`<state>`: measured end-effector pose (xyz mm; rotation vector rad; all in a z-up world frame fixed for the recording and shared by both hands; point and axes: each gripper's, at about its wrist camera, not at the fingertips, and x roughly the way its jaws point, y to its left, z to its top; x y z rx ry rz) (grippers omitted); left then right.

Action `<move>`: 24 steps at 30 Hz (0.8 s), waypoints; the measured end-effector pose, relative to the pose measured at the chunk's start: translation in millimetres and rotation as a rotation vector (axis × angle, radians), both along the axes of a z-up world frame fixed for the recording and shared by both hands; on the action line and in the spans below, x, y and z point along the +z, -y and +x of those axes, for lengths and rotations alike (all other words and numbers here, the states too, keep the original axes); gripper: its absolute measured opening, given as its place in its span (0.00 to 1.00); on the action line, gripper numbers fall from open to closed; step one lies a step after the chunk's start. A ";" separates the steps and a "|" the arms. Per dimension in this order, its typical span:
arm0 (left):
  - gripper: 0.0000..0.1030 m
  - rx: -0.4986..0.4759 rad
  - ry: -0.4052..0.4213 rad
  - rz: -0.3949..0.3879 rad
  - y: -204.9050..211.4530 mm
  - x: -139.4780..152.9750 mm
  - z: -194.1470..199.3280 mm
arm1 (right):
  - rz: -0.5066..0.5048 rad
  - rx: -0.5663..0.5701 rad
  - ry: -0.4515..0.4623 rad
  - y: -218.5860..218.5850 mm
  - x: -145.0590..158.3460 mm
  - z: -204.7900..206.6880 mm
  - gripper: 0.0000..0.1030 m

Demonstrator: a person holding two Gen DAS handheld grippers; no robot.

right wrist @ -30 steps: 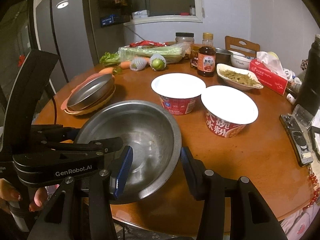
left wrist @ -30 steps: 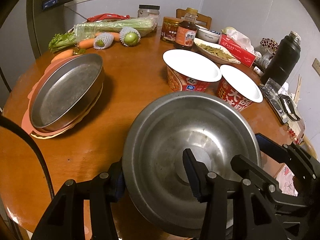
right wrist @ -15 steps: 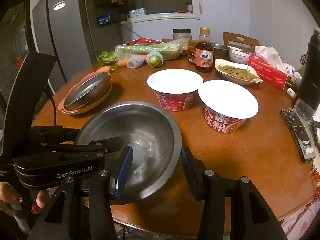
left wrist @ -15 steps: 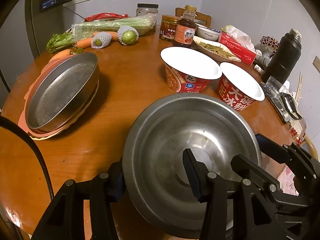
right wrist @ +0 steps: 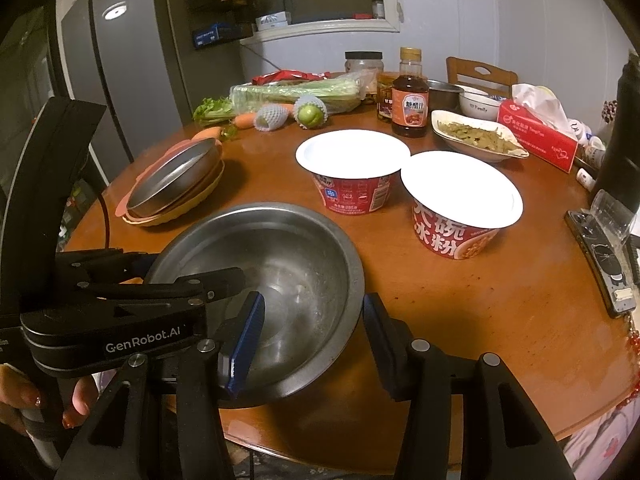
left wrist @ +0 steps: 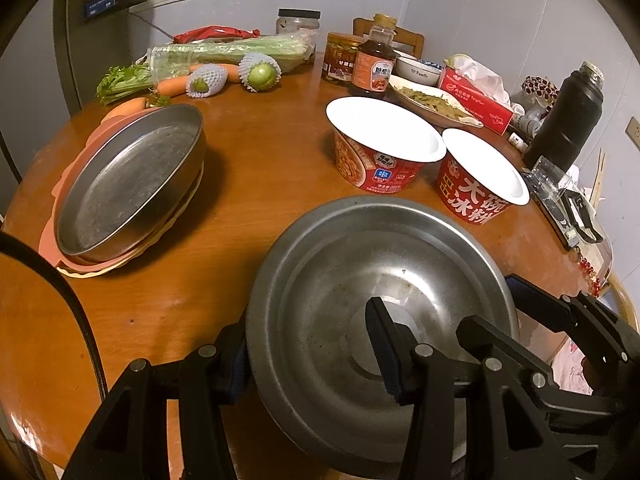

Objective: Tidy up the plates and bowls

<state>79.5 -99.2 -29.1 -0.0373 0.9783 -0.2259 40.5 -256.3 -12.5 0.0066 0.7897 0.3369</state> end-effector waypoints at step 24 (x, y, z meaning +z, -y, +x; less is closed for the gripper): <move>0.52 0.032 0.078 -0.008 -9.7 24.9 -10.3 | 0.034 -0.013 0.031 7.9 12.7 -6.2 0.52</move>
